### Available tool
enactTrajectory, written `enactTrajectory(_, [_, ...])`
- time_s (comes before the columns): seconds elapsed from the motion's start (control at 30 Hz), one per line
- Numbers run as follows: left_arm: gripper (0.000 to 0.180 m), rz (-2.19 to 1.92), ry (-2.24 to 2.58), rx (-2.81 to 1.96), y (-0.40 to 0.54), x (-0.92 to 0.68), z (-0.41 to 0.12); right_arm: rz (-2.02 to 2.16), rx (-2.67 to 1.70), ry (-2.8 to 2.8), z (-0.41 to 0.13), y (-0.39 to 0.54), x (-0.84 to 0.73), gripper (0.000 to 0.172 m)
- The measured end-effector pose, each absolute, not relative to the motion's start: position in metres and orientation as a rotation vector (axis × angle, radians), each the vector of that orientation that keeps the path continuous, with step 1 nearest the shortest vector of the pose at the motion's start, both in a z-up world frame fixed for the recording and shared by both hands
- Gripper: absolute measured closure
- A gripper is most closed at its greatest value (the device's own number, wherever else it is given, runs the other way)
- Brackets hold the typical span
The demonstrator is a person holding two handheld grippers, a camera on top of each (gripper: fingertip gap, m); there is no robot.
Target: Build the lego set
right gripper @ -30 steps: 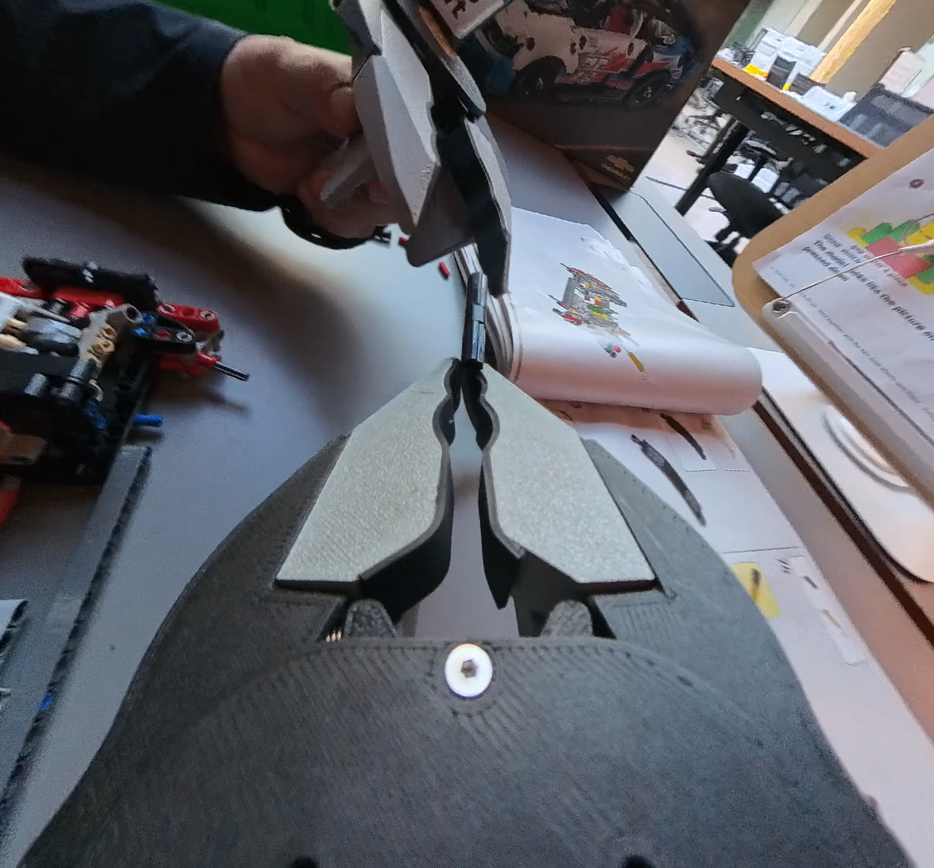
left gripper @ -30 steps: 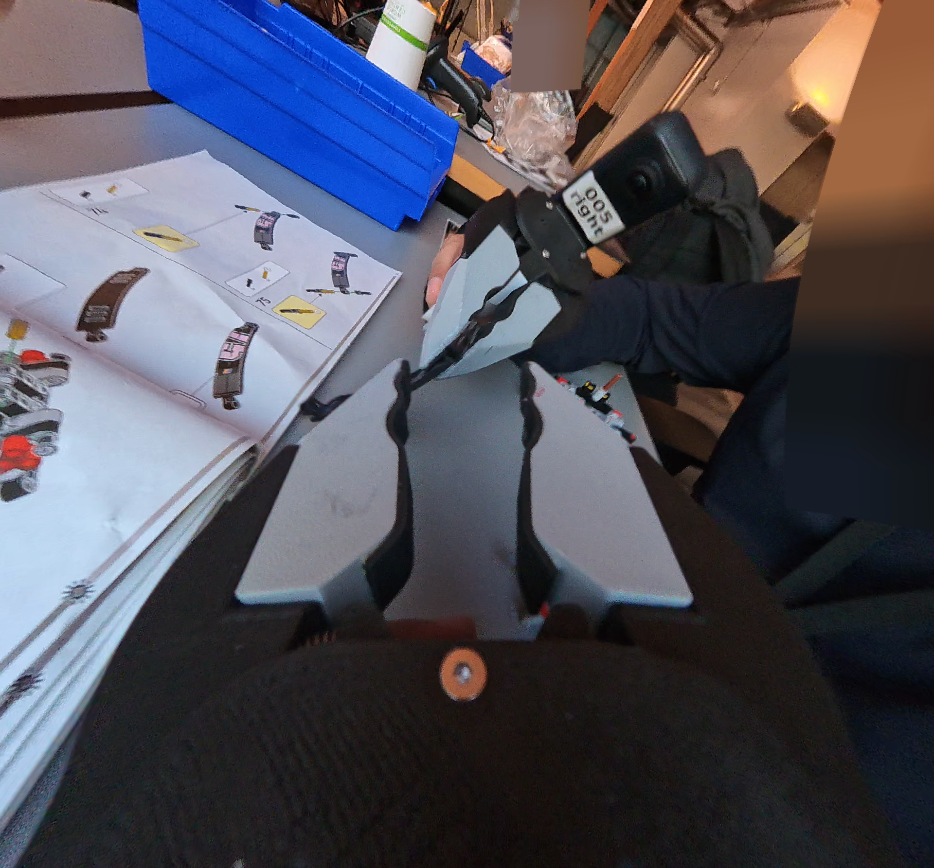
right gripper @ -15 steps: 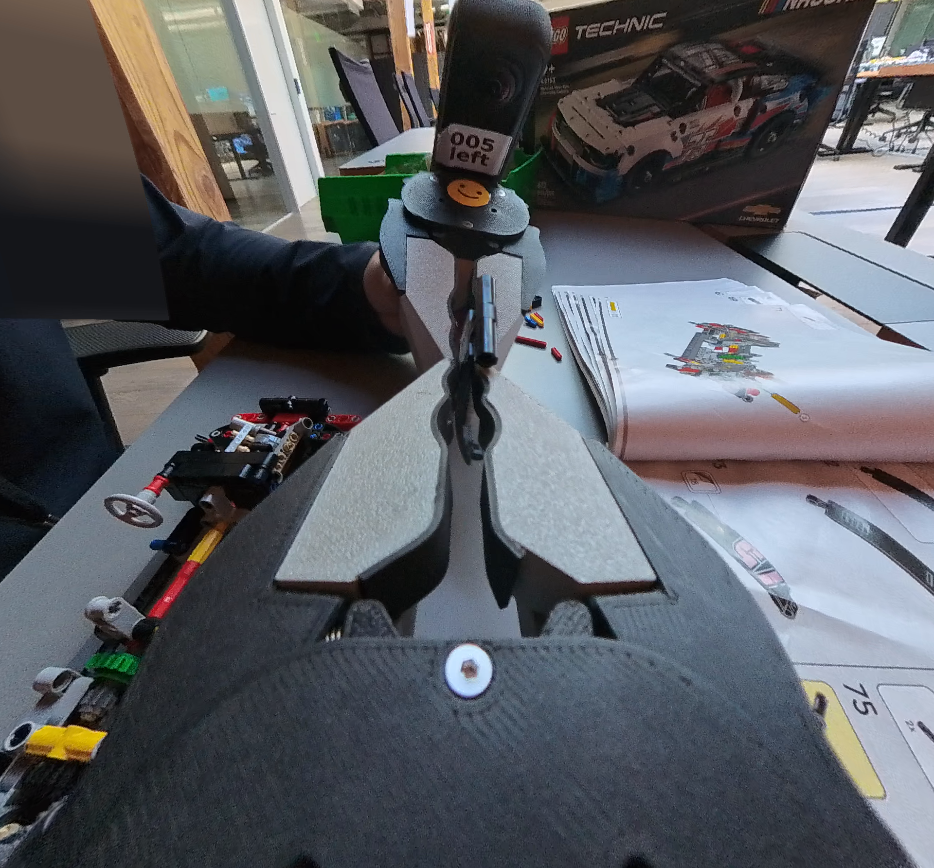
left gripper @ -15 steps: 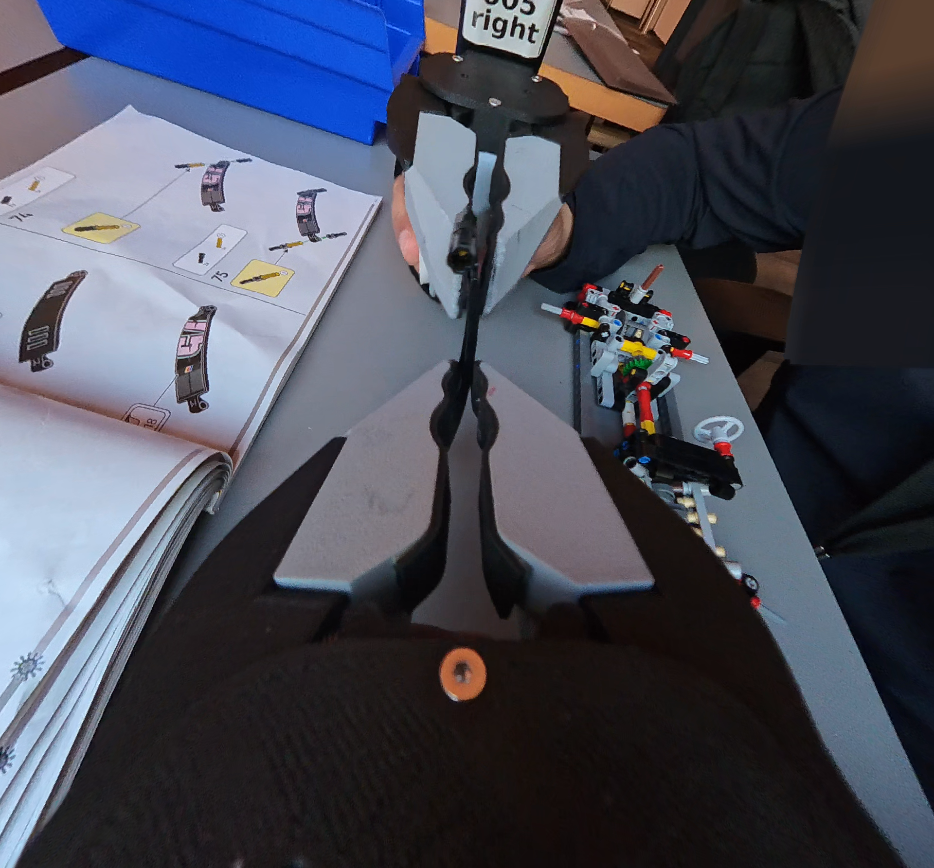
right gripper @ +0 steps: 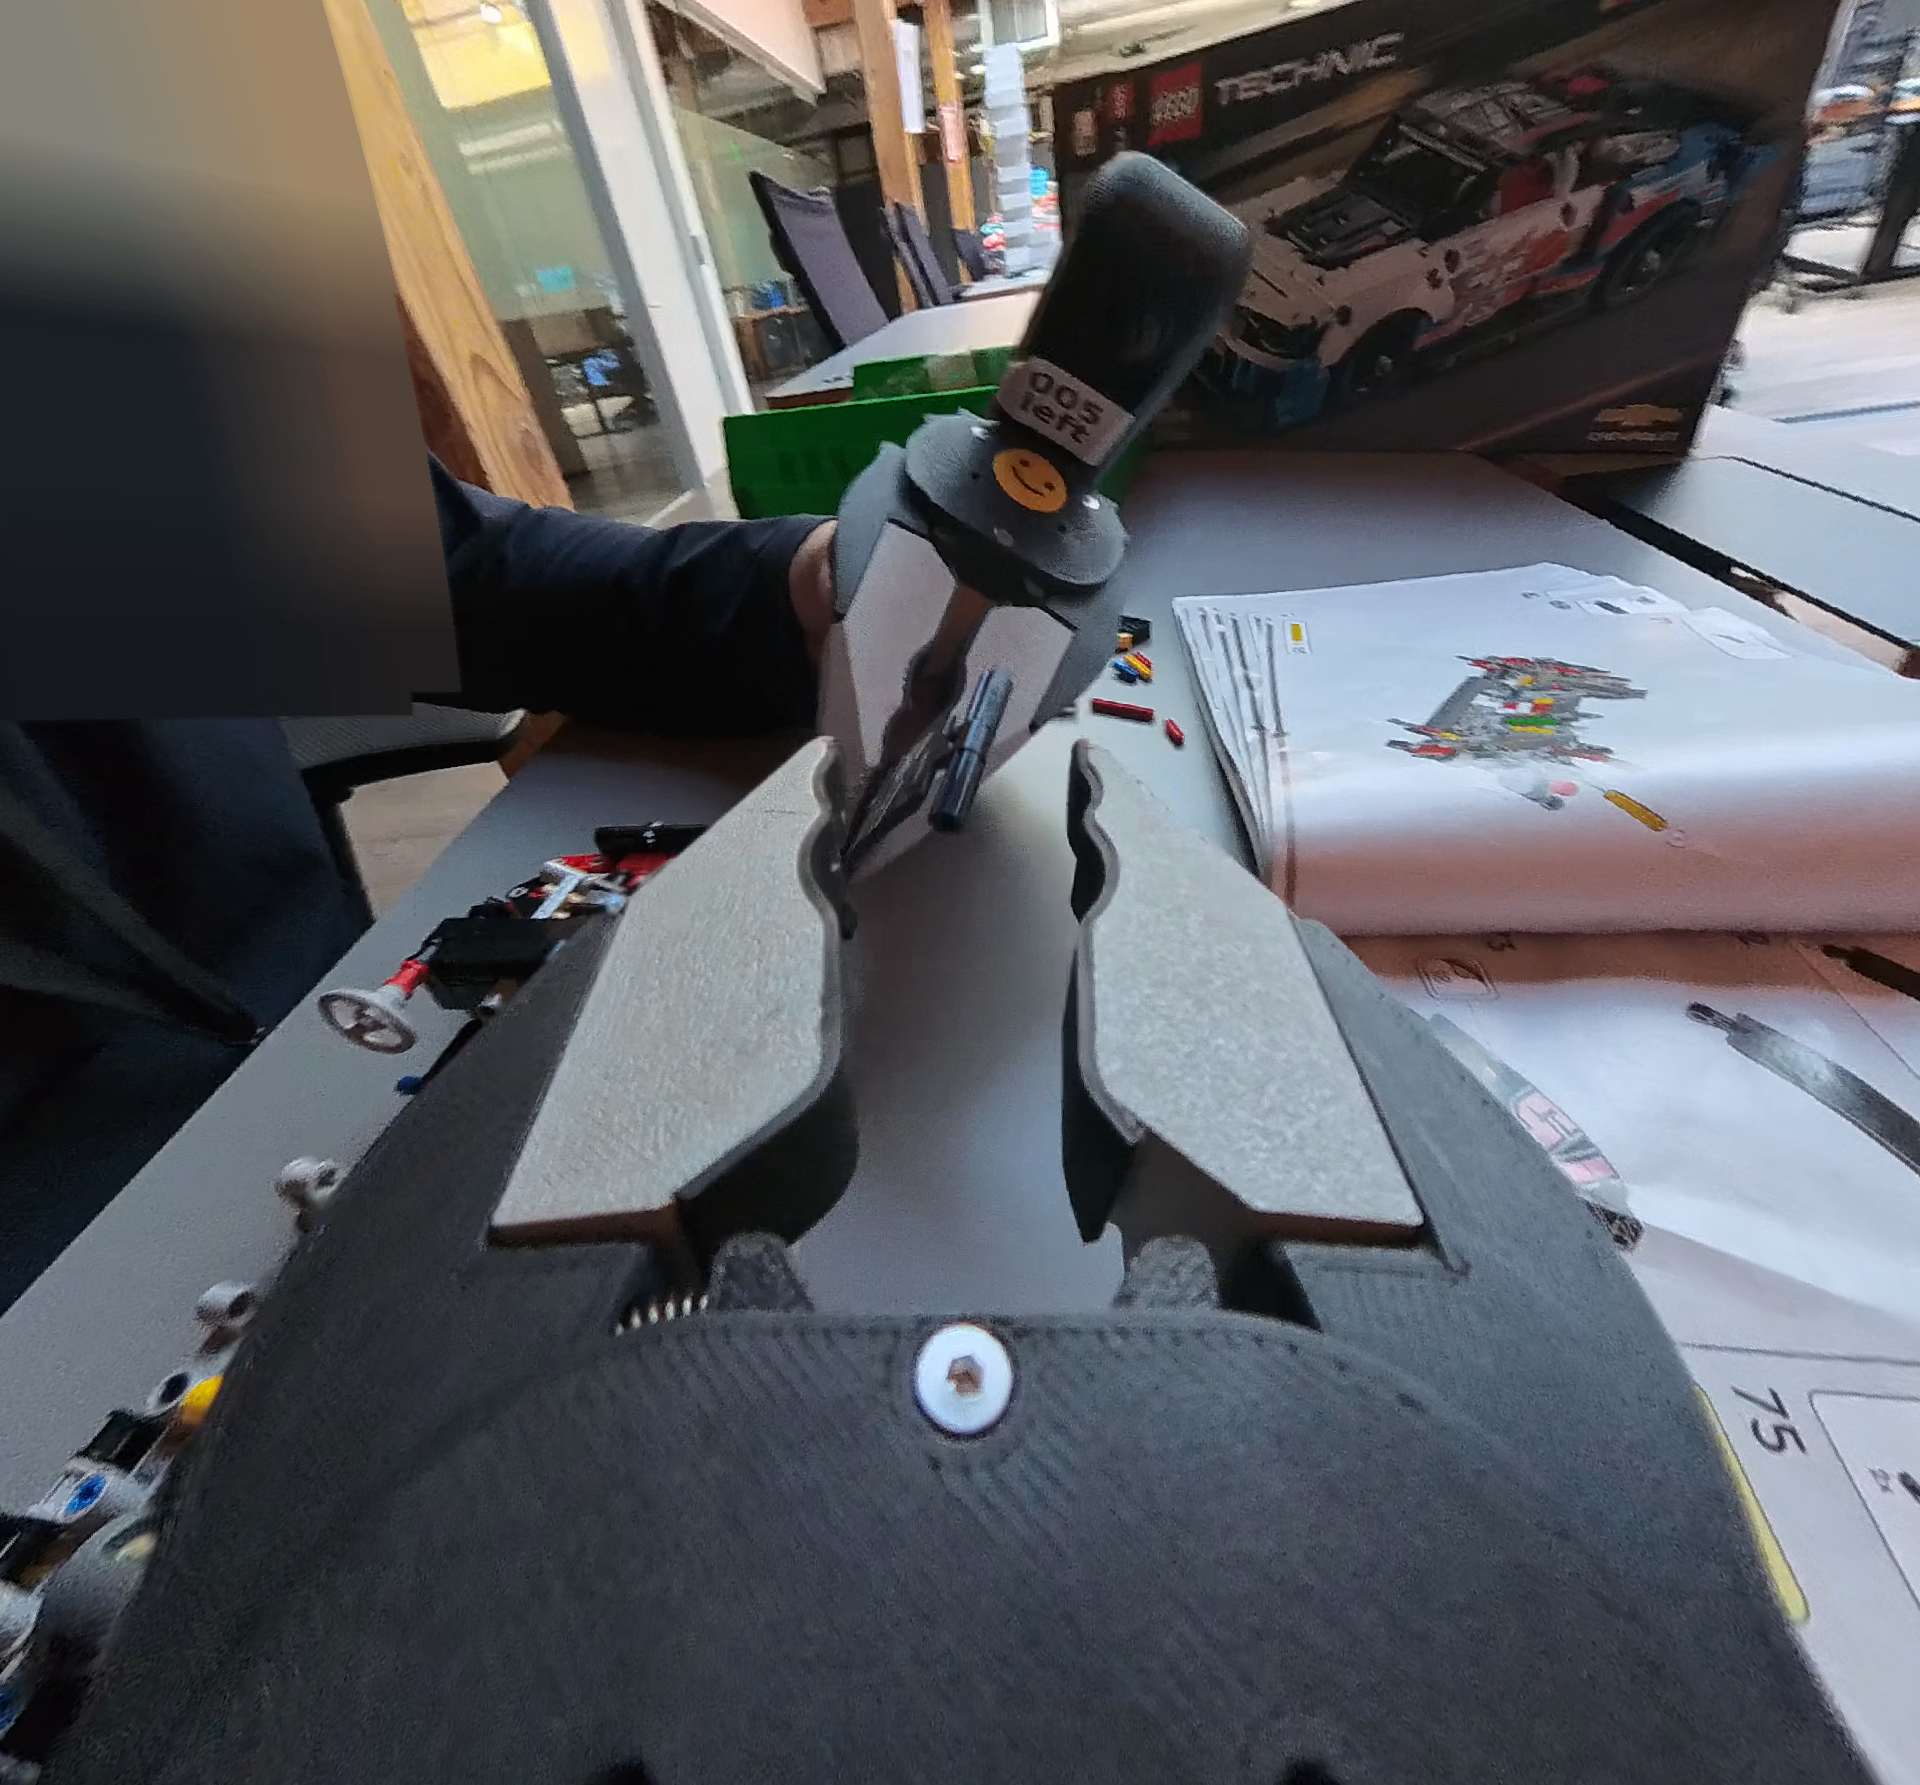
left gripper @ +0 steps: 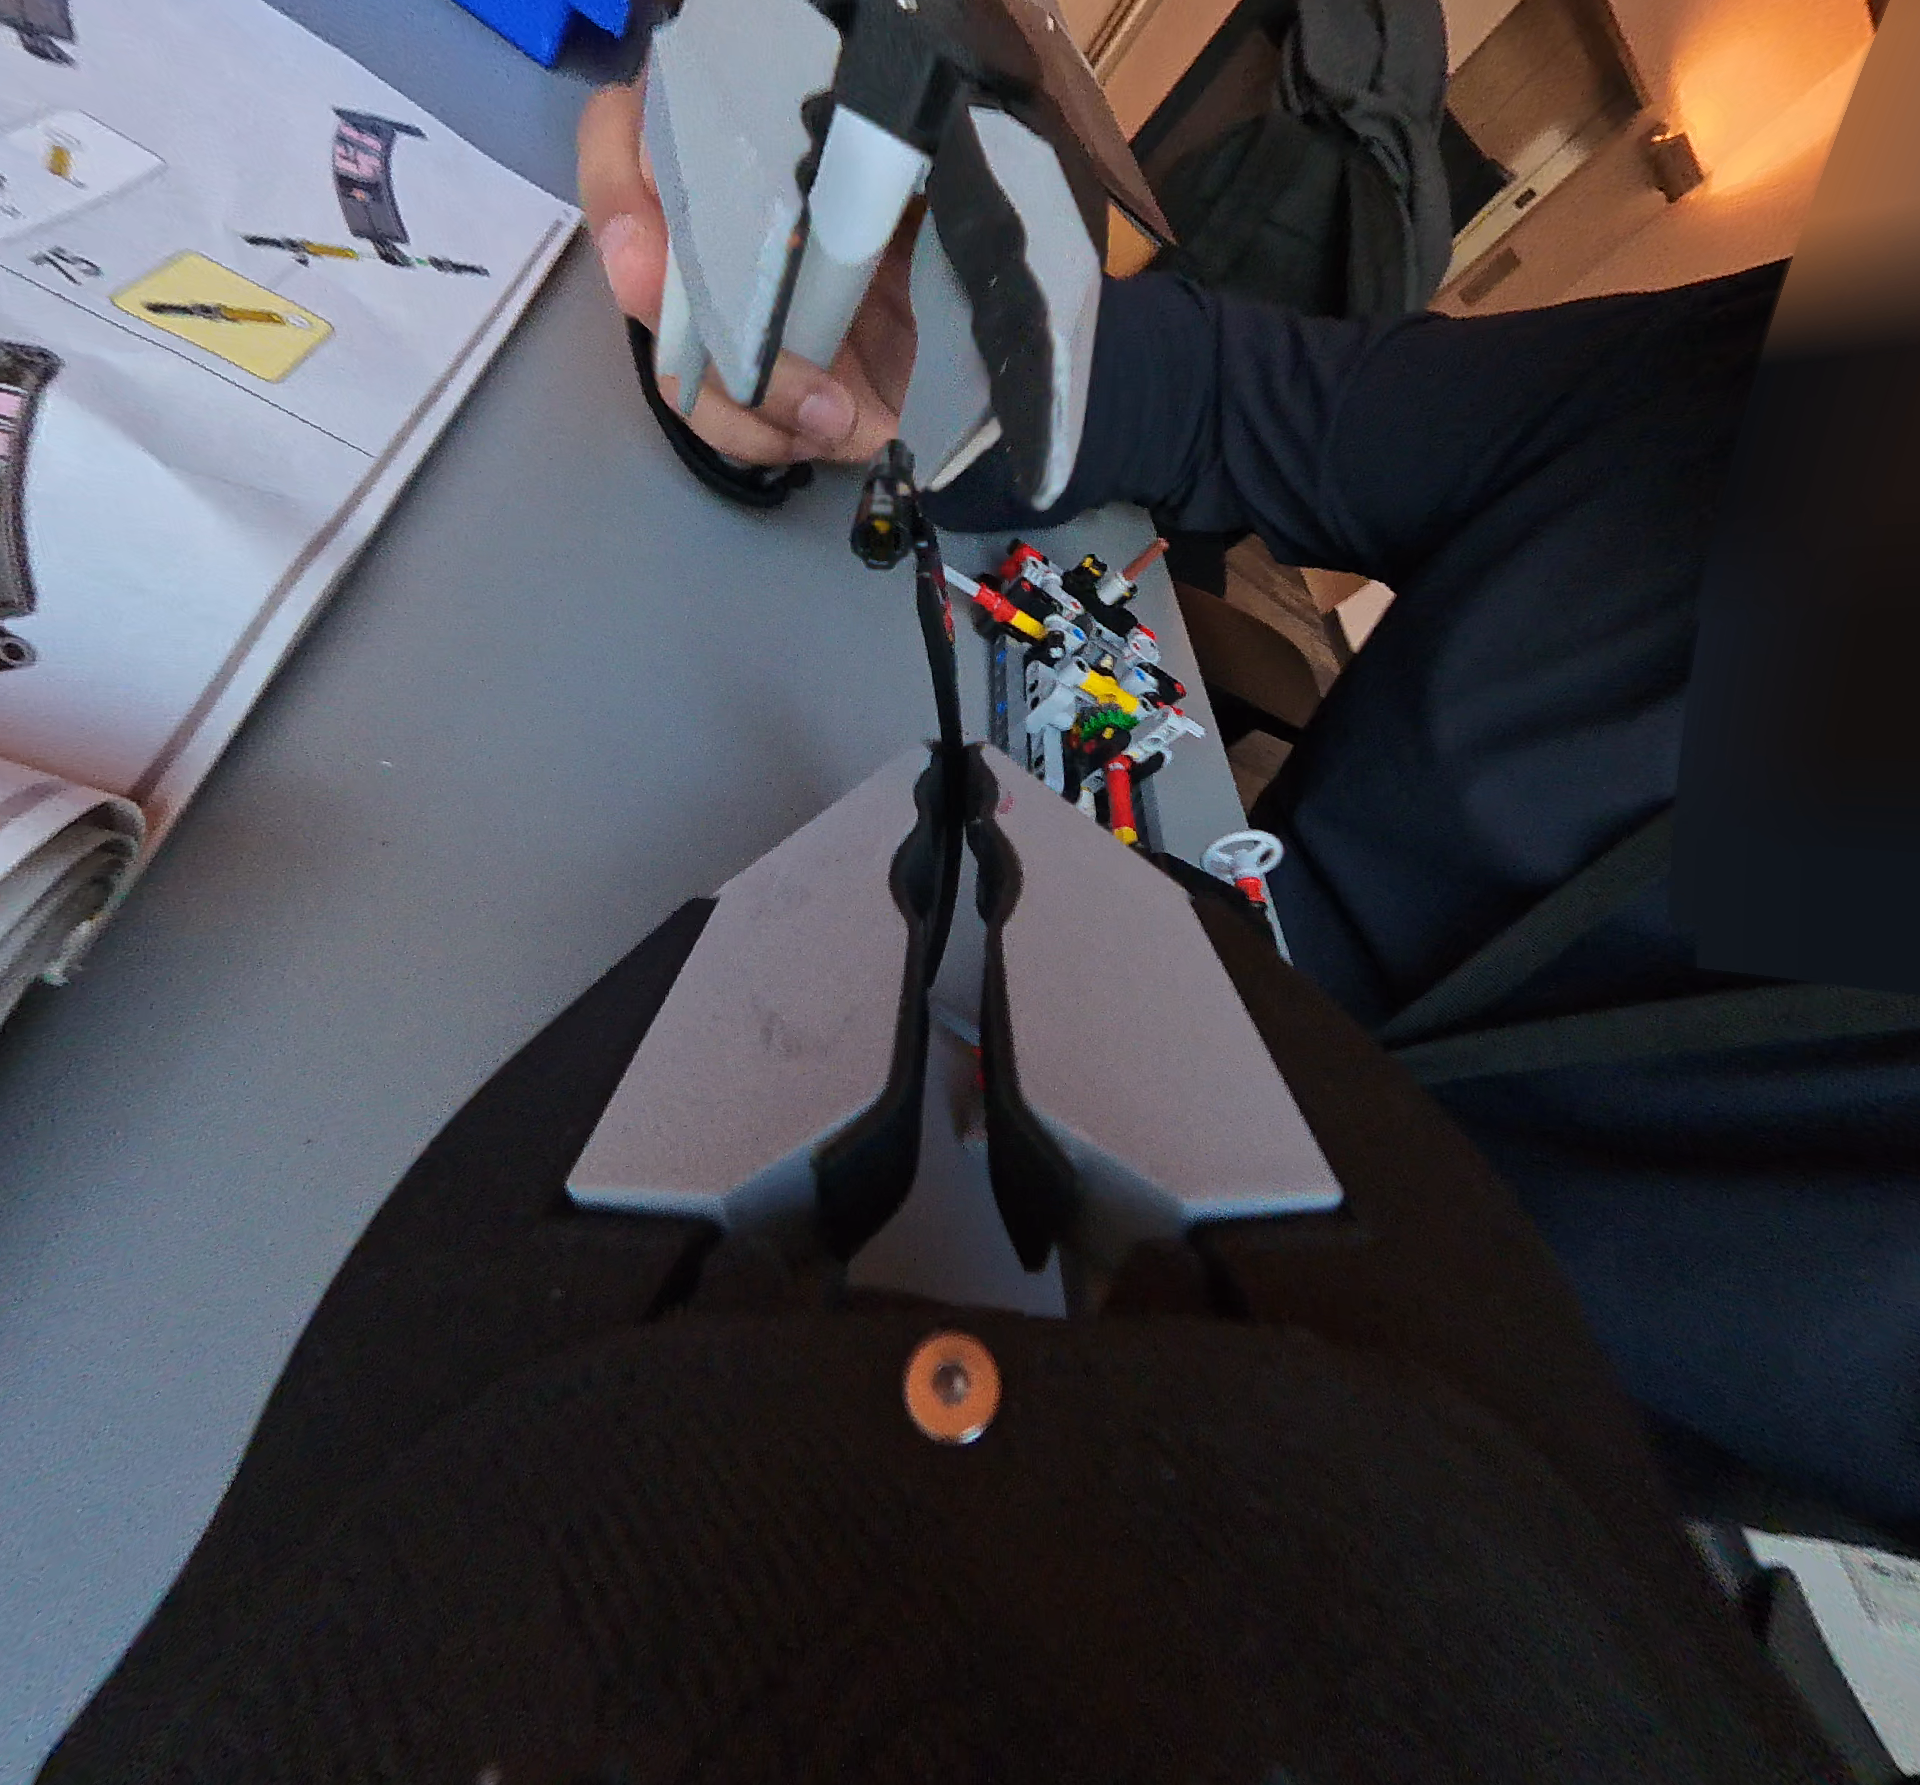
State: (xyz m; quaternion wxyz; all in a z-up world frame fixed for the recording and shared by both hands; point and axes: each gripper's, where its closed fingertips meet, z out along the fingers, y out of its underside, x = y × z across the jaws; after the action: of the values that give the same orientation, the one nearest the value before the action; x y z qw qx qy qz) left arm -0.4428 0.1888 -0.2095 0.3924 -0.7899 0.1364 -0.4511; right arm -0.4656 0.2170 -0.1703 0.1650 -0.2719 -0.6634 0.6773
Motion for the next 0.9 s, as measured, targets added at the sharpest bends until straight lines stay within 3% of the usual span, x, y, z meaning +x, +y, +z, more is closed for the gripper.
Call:
enactTrajectory(0.17, [0.18, -1.412, 0.465, -1.985, 0.164, -0.421, -0.206, 1.899, -0.567, -2.065, -0.173, 0.203, -0.446, 0.112])
enactTrajectory(0.4, [0.18, -1.524, 0.61, -1.97, 0.153, -0.408, -0.209, 1.697, -0.329, -2.258, -0.192, 0.17, -0.431, 0.114])
enactTrajectory(0.6, [0.18, -1.724, 0.803, -1.756, 0.137, -0.406, -0.184, 1.736, -0.217, -2.192, -0.166, 0.16, -0.423, 0.138])
enactTrajectory(0.77, [0.18, -1.771, 0.785, -1.673, 0.139, -0.409, -0.172, 1.789, -0.281, -2.139, -0.155, 0.159, -0.427, 0.14])
enactTrajectory(0.9, [0.18, -1.754, 0.803, -1.633, 0.139, -0.405, -0.165, 1.978, -0.376, -2.1, -0.146, 0.156, -0.428, 0.125])
